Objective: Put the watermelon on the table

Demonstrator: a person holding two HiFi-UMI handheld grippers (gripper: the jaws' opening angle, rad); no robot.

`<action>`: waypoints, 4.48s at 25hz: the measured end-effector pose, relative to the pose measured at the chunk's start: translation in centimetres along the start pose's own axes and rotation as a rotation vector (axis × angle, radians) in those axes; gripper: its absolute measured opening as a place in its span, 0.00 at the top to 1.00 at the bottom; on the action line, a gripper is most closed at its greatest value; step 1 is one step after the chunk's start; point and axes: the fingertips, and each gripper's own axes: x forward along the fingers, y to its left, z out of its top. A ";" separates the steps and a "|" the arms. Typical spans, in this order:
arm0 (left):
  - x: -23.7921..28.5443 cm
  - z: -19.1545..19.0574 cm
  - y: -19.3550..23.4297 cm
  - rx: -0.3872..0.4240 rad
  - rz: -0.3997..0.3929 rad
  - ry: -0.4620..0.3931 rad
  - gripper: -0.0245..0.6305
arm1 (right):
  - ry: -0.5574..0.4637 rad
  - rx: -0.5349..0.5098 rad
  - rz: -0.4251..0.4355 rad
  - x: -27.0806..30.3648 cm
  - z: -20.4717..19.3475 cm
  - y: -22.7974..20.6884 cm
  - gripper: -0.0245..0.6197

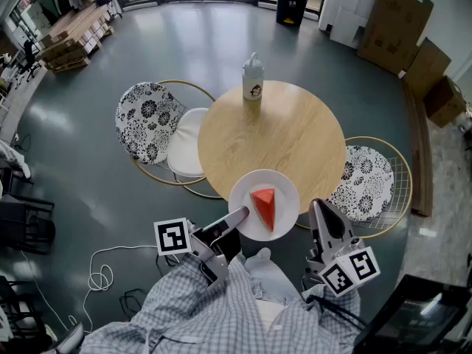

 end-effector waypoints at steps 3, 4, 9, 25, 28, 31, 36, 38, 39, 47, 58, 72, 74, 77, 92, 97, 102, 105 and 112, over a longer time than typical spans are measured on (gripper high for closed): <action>0.0 0.1 0.1 -0.007 -0.010 -0.001 0.91 | 0.008 0.003 0.007 0.1 -0.4 0.0 0.95; 0.0 0.1 0.2 -0.010 -0.013 -0.002 0.91 | 0.013 0.004 0.011 0.1 -0.6 0.0 0.95; -0.3 0.3 0.1 -0.010 -0.016 -0.005 0.91 | 0.036 -0.006 0.031 0.6 -1.2 0.6 0.95; -1.8 2.1 -0.2 -0.008 -0.032 -0.012 0.91 | 0.091 -0.023 0.019 2.0 -2.6 2.8 0.95; -2.0 2.6 0.1 -0.013 -0.030 -0.013 0.91 | 0.107 -0.147 0.021 2.2 -2.9 3.8 0.95; -2.2 3.1 0.2 -0.019 -0.028 -0.011 0.91 | 0.140 -0.222 0.027 2.4 -3.7 4.6 0.95; -2.8 3.9 0.3 -0.015 -0.032 -0.001 0.91 | 0.153 -0.119 0.022 2.5 -5.0 5.0 0.85; -3.1 4.2 0.4 -0.013 -0.032 0.006 0.91 | 0.144 -0.056 0.013 2.6 -5.4 5.0 0.85; -3.2 4.3 0.4 -0.012 -0.033 0.009 0.91 | 0.137 -0.026 0.009 2.7 -5.5 5.1 0.85; -3.3 4.6 0.9 -0.014 -0.041 0.011 0.91 | 0.095 0.416 0.024 2.8 -6.6 5.2 0.85; -1.2 6.1 1.8 -0.024 -0.038 -0.028 0.91 | 0.098 0.709 0.129 5.4 -6.8 3.8 0.85; 7.5 10.1 4.2 -0.048 -0.018 -0.047 0.91 | 0.104 0.747 0.118 11.2 -4.4 -4.1 0.87; 9.2 10.9 4.7 -0.049 -0.015 -0.046 0.91 | 0.103 0.752 0.095 12.1 -4.1 -5.7 0.87; 11.6 11.6 5.4 -0.055 -0.010 -0.046 0.91 | 0.121 0.757 0.079 13.0 -3.8 -8.1 0.87; 19.3 17.0 10.5 -0.100 0.052 -0.121 0.91 | 0.246 0.776 0.055 20.4 -4.3 -17.2 0.87; 20.8 18.6 12.8 -0.114 0.078 -0.153 0.91 | 0.287 0.798 0.047 22.6 -5.4 -19.4 0.87; 21.9 20.1 15.2 -0.127 0.108 -0.176 0.91 | 0.323 0.784 0.068 24.9 -6.4 -21.2 0.87; 22.6 21.0 16.5 -0.139 0.127 -0.191 0.91 | 0.351 0.794 0.059 26.2 -7.3 -22.5 0.87; 23.8 22.6 19.1 -0.150 0.155 -0.223 0.91 | 0.389 0.802 0.036 28.4 -8.7 -24.7 0.87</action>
